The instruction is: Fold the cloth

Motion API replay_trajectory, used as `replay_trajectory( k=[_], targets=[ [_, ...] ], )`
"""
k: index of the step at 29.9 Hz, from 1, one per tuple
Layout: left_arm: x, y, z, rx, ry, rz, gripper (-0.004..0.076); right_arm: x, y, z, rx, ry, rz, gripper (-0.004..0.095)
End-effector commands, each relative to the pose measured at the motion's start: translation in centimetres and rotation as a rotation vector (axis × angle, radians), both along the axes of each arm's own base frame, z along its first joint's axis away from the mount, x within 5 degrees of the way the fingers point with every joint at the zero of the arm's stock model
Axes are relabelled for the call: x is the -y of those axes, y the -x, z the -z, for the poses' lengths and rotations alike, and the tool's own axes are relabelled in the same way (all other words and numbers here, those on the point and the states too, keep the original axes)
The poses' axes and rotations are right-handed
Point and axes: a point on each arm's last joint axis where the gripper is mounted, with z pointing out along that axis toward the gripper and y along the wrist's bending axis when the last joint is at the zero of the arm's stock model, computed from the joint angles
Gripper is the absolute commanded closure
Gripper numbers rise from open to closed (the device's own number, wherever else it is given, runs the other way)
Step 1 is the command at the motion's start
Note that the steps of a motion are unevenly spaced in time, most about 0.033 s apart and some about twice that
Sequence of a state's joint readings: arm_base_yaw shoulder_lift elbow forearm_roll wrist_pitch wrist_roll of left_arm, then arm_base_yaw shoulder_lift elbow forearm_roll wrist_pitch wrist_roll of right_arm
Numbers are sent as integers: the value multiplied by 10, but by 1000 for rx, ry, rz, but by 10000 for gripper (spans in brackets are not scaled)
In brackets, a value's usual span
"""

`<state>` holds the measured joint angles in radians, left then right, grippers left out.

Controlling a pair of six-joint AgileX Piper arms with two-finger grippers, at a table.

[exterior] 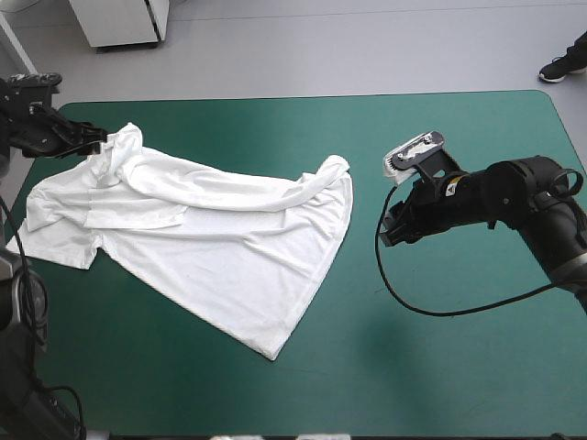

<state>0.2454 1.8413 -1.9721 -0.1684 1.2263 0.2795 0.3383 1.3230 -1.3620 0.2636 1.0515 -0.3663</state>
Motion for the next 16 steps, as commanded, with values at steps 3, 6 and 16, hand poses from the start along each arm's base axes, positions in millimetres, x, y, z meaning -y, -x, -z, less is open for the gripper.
replay_trajectory(
  k=[3, 6, 16],
  targets=[
    [78, 61, -64, 140, -17, 238, 220, 0, 4, -16, 72, -44, 9, 400],
    [115, 85, -61, 116, -39, 367, 220, 0, 5, -15, 58, -40, 6, 400],
    [202, 167, -7, -93, -95, 682, 220, 3, 5, -14, 51, -1, 19, 401]
  ],
)
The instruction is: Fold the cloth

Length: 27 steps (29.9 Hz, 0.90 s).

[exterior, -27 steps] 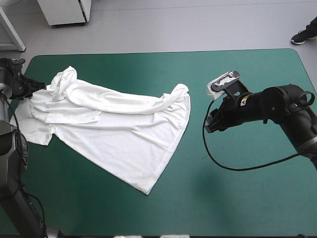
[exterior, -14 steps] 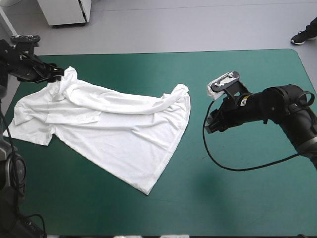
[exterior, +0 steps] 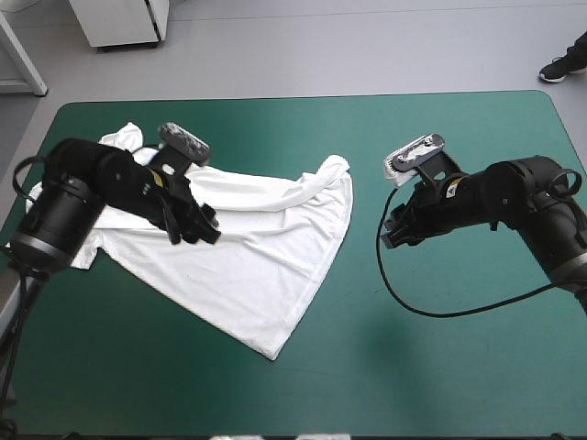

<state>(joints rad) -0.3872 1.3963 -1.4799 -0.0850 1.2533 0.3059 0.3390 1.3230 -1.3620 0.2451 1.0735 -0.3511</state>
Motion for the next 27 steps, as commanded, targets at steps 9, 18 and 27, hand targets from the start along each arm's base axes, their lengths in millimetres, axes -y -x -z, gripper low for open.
replay_trajectory(
  k=[9, 18, 27],
  targets=[
    [51, 63, 65, -175, -69, 233, 220, 6, 3, -14, 78, 28, 31, 401],
    [87, 100, 98, -171, -70, 425, 220, 7, 3, -14, 81, 39, 41, 401],
    [95, 99, 129, -186, -70, 445, 220, 7, 2, -14, 83, 41, 42, 401]
  ],
)
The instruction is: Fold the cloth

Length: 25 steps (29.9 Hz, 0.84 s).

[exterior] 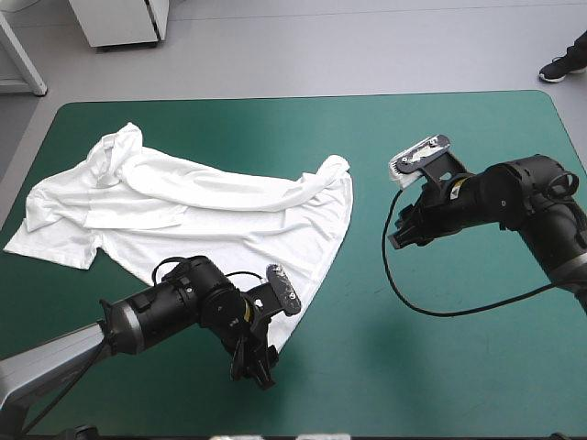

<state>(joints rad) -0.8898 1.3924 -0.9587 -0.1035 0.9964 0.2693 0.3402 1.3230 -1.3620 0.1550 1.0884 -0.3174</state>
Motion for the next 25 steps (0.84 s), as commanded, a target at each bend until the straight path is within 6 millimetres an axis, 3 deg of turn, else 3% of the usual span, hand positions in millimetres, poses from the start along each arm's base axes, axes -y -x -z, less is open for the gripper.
replay_trajectory(
  k=[1, 7, 15, 18, 23, 25],
  targets=[
    [6, -1, -6, 32, 75, -2, 220, 1, 4, -16, 80, -31, 5, 401],
    [15, -8, 12, 9, 48, -5, 220, -1, -3, -10, 67, -23, 7, 401],
    [23, -12, 30, -47, 20, -23, 250, -8, -30, 13, 16, 28, 9, 401],
    [25, -13, 35, -56, 10, -27, 378, -11, -43, 18, 19, 49, 12, 401],
    [27, -15, 43, -73, -10, -36, 688, -19, -68, 13, 57, 43, 13, 401],
    [28, -15, 45, -78, -16, -36, 730, -25, -82, 10, 68, 32, 13, 401]
  ],
)
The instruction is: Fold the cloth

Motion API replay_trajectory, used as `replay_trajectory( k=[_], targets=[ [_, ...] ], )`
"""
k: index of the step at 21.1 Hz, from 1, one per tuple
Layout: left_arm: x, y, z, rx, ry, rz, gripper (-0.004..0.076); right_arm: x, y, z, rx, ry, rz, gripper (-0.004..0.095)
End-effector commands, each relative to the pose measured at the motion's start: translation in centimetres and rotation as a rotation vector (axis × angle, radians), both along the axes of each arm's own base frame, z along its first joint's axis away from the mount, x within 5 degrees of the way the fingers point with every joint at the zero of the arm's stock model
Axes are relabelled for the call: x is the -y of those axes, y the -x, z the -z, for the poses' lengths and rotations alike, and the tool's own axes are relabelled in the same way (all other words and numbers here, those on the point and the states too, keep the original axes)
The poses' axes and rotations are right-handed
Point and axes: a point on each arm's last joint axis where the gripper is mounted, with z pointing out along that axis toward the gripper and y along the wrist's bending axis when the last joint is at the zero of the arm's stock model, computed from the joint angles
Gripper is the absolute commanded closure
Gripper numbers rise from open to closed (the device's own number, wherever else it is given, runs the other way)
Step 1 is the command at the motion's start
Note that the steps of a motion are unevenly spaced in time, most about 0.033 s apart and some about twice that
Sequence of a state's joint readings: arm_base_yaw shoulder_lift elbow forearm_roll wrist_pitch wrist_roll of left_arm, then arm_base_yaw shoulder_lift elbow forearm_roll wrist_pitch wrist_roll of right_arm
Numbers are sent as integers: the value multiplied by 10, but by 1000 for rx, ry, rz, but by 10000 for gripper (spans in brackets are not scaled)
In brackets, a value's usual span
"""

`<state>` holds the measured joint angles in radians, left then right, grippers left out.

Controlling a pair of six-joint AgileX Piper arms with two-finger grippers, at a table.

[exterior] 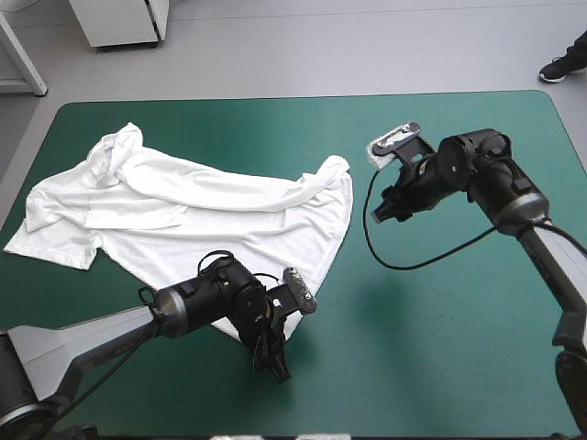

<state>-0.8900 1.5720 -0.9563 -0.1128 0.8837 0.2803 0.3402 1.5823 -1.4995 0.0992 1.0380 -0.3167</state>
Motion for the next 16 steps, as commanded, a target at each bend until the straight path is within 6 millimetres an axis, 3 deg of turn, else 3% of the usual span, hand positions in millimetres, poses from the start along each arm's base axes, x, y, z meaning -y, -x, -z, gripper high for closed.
replay_trajectory(
  k=[1, 4, 9, 16],
  targets=[
    [5, 3, -1, -36, 34, -37, 732, -9, -20, -26, 120, -54, -2, 401],
    [4, 4, -1, -52, 19, -51, 733, -19, -43, -24, 128, -80, -8, 401],
    [4, 8, -3, -93, 28, -67, 733, -47, -106, -2, 143, -138, -34, 396],
    [4, 9, -3, -100, 27, -69, 733, -66, -150, 29, 181, -204, -26, 369]
  ],
)
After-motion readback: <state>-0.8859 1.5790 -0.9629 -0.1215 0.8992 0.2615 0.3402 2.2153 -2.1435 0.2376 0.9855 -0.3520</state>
